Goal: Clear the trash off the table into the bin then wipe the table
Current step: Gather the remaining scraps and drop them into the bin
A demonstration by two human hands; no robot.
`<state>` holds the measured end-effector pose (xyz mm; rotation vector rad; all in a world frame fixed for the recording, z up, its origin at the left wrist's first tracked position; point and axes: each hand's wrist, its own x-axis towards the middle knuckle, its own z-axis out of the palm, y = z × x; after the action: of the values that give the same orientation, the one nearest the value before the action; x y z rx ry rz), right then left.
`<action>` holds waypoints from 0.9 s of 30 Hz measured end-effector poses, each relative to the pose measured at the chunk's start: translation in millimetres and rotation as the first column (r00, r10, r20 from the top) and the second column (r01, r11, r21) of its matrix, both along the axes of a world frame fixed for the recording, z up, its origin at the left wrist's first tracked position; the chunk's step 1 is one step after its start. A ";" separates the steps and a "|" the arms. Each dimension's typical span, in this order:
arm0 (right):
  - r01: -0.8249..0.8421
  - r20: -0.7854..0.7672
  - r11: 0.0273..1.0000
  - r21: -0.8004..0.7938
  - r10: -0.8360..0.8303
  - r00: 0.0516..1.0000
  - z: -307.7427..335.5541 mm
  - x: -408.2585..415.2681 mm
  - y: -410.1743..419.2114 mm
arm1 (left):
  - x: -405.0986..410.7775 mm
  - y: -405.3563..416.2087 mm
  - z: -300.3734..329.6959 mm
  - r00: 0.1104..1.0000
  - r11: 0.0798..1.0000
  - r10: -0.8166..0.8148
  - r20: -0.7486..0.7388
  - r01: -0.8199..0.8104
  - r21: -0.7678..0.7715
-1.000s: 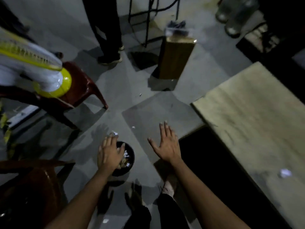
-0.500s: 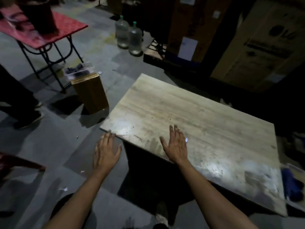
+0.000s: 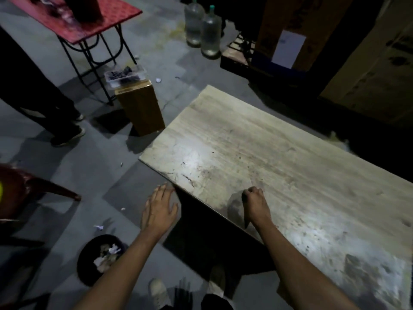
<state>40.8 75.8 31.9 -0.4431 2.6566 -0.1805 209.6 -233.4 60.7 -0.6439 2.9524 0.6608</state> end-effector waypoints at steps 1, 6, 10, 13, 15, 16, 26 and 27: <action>-0.046 -0.003 0.999 -0.021 0.046 0.999 0.0 4.3 -11.3 | 7.0 -10.7 -1.6 1.000 1.000 0.030 -0.005 -0.030 0.002; -0.257 -0.019 0.926 -0.277 0.262 0.965 10.9 64.7 -132.3 | 68.1 -70.0 -11.7 0.980 0.980 0.199 0.019 -0.198 -0.009; -0.289 0.124 0.845 -0.450 0.380 0.916 -22.1 150.1 -255.3 | 157.1 -127.1 -46.3 0.938 0.940 0.340 0.061 -0.338 -0.044; -0.321 0.211 0.835 -0.447 0.448 0.869 -69.4 222.9 -342.4 | 231.6 -169.7 -98.1 0.858 0.866 0.500 0.120 -0.496 -0.062; -0.296 0.255 0.841 -0.453 0.440 0.861 -116.0 270.9 -393.7 | 273.0 -194.8 -135.0 0.813 0.827 0.561 0.156 -0.559 -0.059; -0.288 0.284 0.846 -0.449 0.441 0.851 -141.2 293.6 -416.8 | 291.2 -206.4 -154.8 0.794 0.812 0.582 0.175 -0.581 -0.064; -0.493 0.341 0.793 -0.358 0.603 0.721 -361.6 379.7 -537.6 | 381.2 -285.1 -316.5 0.772 0.800 0.598 0.217 -0.592 -0.099; -0.538 0.289 0.776 -0.329 0.625 0.725 -380.7 380.8 -535.5 | 382.9 -290.1 -320.3 0.768 0.796 0.603 0.214 -0.595 -0.111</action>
<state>421.6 -459.8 -348.7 -1.1732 1.9922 -0.3295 592.5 -523.5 -259.7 -1.5859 2.5097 0.5013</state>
